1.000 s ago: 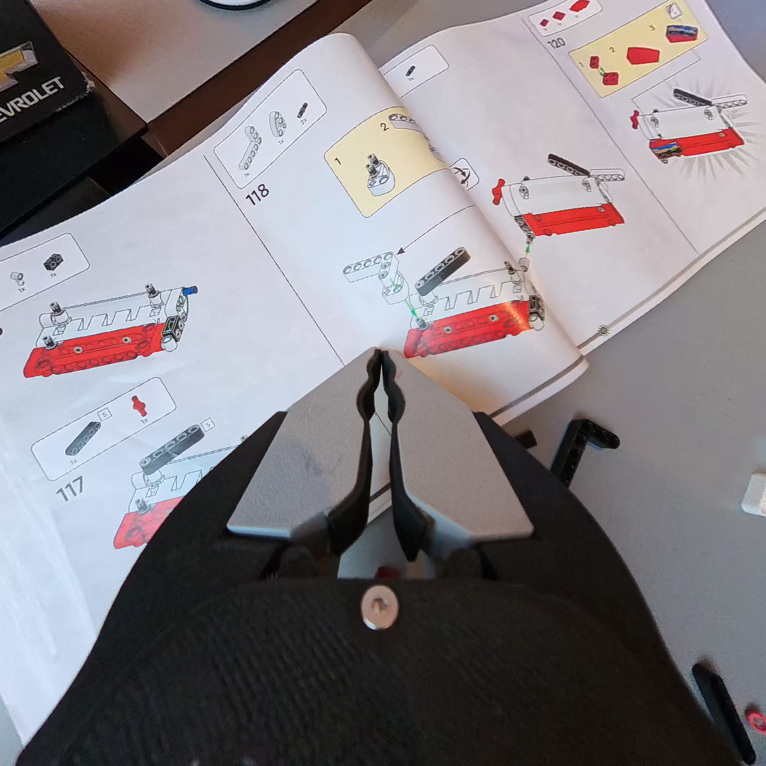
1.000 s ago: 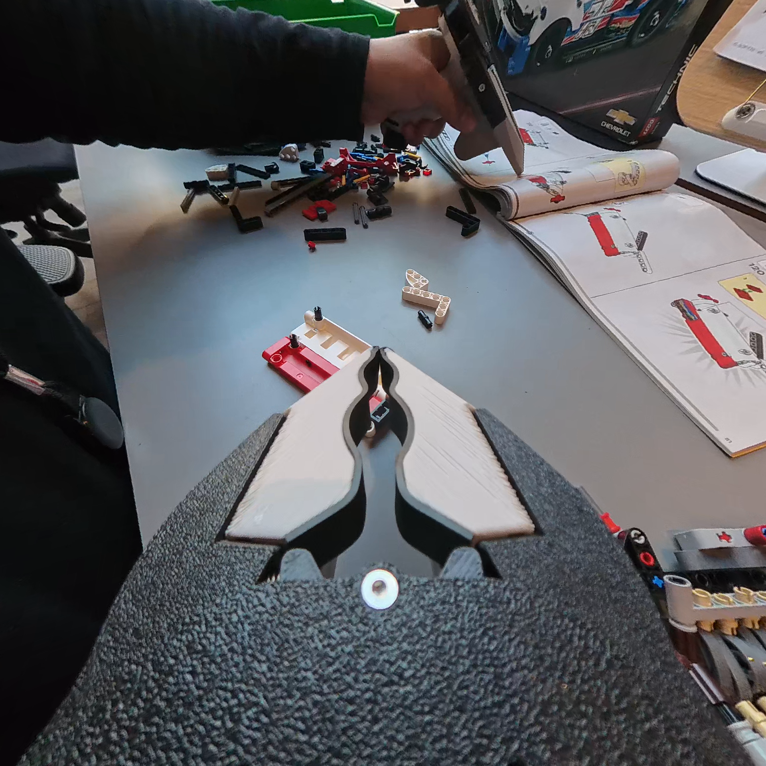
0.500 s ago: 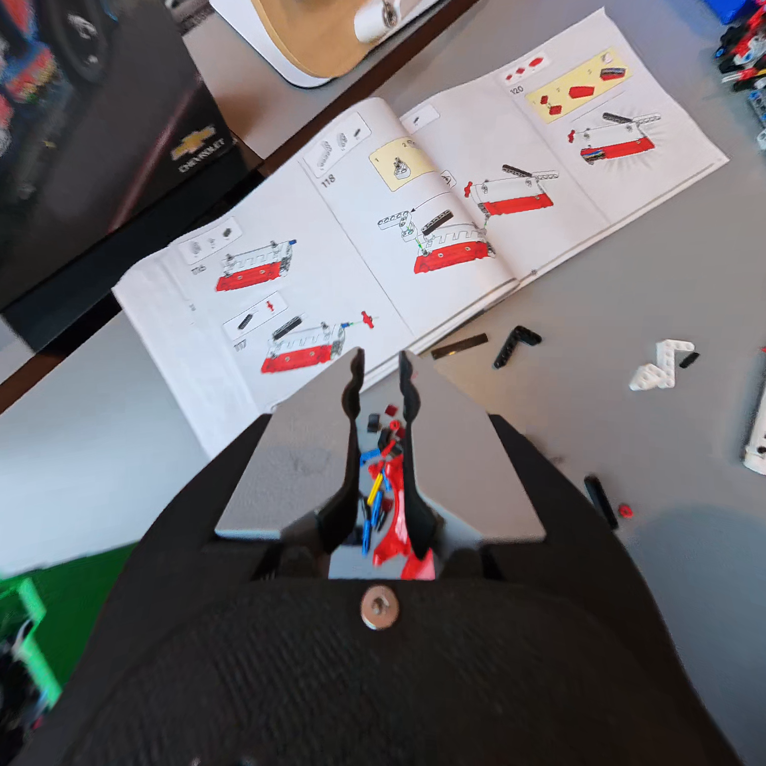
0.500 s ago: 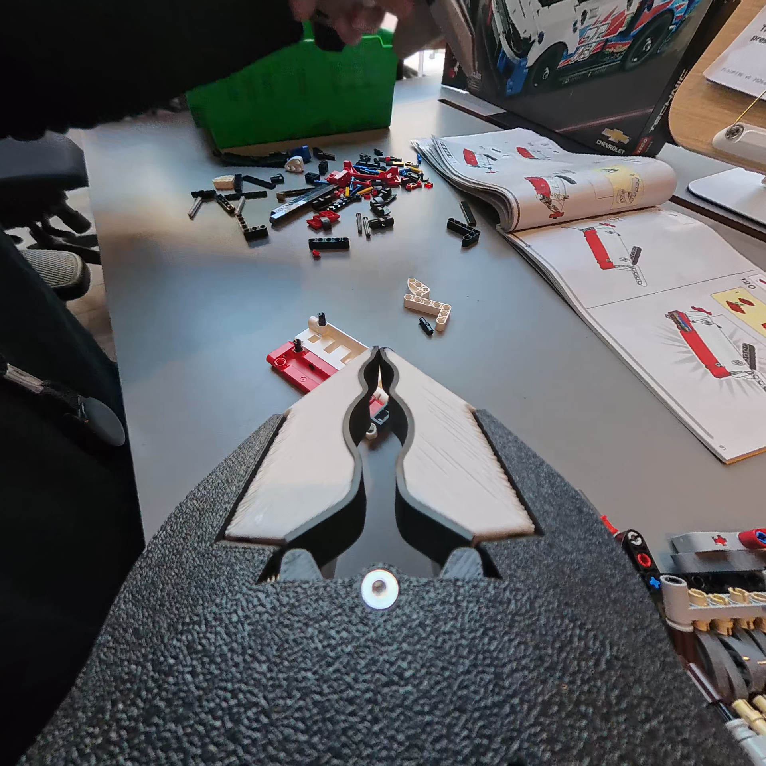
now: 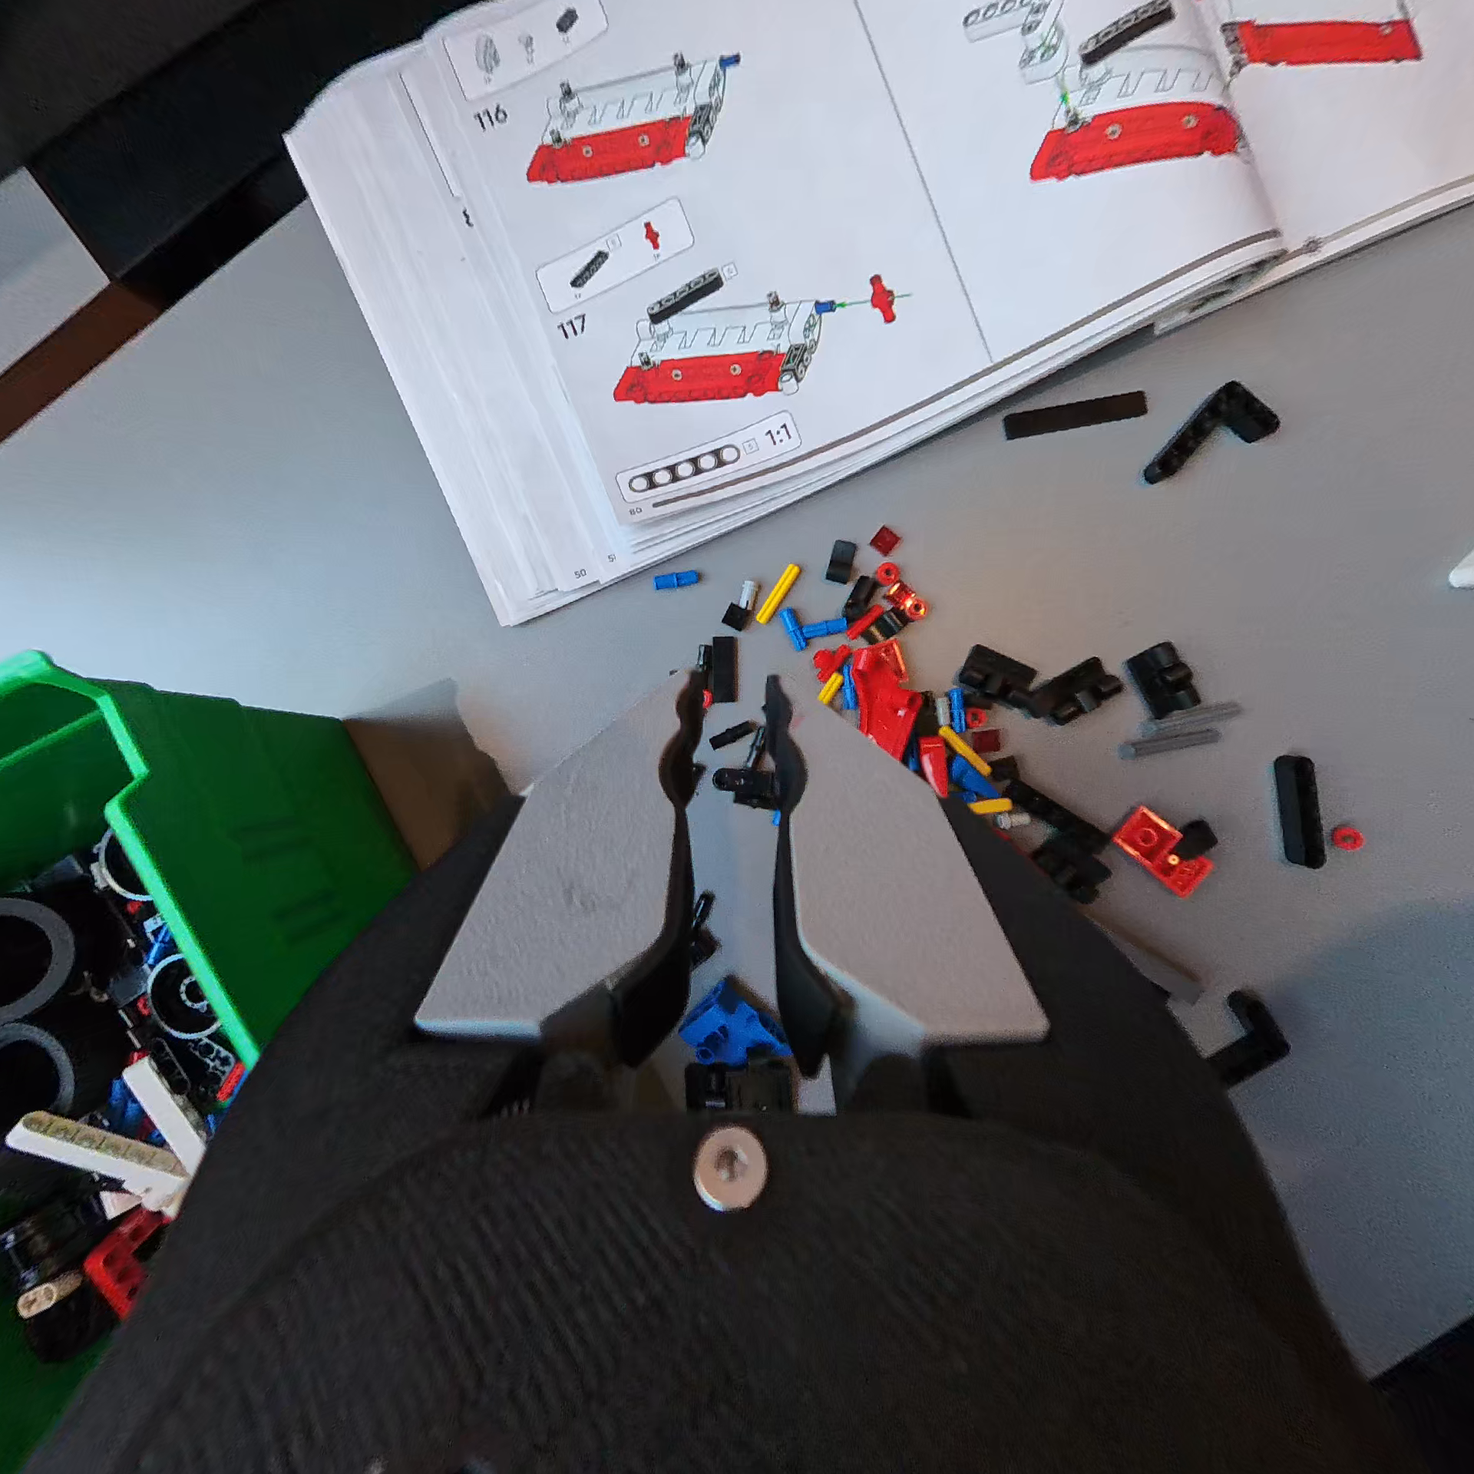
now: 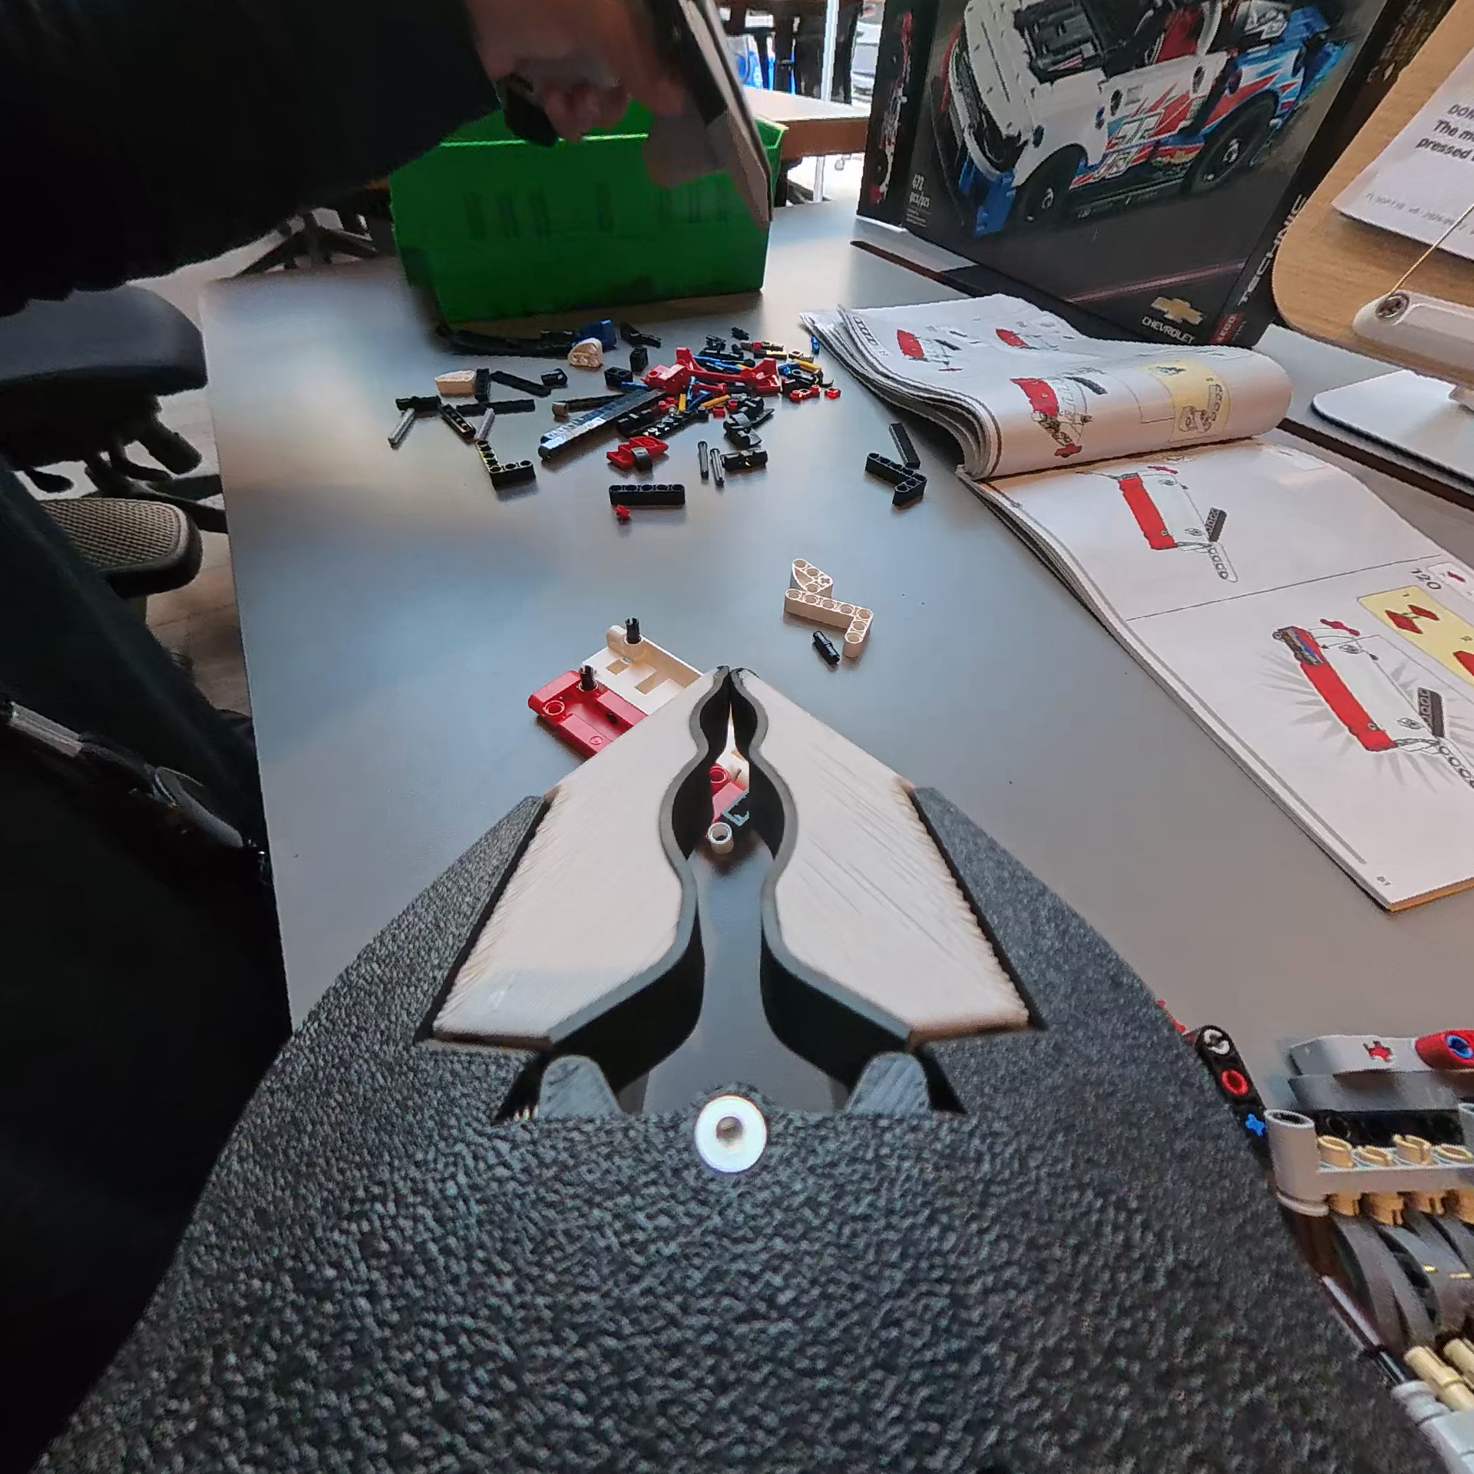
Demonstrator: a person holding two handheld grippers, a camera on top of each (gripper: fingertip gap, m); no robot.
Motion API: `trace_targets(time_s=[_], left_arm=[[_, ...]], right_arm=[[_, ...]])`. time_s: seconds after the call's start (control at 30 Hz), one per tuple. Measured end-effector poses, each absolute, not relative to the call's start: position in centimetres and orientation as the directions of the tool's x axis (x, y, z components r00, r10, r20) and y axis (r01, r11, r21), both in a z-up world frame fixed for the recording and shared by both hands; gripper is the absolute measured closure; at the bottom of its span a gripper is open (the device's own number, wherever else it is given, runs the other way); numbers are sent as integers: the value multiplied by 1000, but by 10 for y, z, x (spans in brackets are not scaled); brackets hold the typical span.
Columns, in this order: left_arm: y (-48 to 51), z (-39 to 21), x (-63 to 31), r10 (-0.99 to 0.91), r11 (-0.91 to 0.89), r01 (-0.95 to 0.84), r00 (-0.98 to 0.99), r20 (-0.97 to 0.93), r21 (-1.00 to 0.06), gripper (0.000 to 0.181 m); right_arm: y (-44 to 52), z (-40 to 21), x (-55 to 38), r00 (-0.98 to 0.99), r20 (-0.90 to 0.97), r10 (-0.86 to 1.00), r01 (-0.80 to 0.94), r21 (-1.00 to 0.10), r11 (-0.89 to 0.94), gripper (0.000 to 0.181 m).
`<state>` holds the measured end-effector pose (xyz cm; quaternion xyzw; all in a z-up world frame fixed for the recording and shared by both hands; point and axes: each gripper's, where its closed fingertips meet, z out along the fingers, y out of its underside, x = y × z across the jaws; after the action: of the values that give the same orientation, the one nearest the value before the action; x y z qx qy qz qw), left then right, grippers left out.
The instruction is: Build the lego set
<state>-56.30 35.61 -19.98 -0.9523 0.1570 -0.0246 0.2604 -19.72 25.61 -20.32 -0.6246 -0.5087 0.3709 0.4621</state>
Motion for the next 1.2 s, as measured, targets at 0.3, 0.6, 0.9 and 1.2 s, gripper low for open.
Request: trace_targets(time_s=[0.3, 0.6, 0.9, 1.2], left_arm=[[349, -231, -558, -410, -831, -387, 911, -29, -399, 181], [337, -244, -554, -527, -805, -510, 850, -31, -305, 181], [334, -253, -581, -358, -908, -366, 931, -78, -205, 176], [337, -261, -570, -539, -822, -545, 838, -83, -165, 174]], right_arm=[[256, -204, -198, 209, 18, 978, 297, -954, -46, 181], [256, -202, -197, 208, 3, 978, 286, -957, -57, 181], [257, -198, -195, 207, -12, 978, 258, -964, -66, 181], [256, -197, -194, 199, -20, 980, 252, -965, -71, 181]])
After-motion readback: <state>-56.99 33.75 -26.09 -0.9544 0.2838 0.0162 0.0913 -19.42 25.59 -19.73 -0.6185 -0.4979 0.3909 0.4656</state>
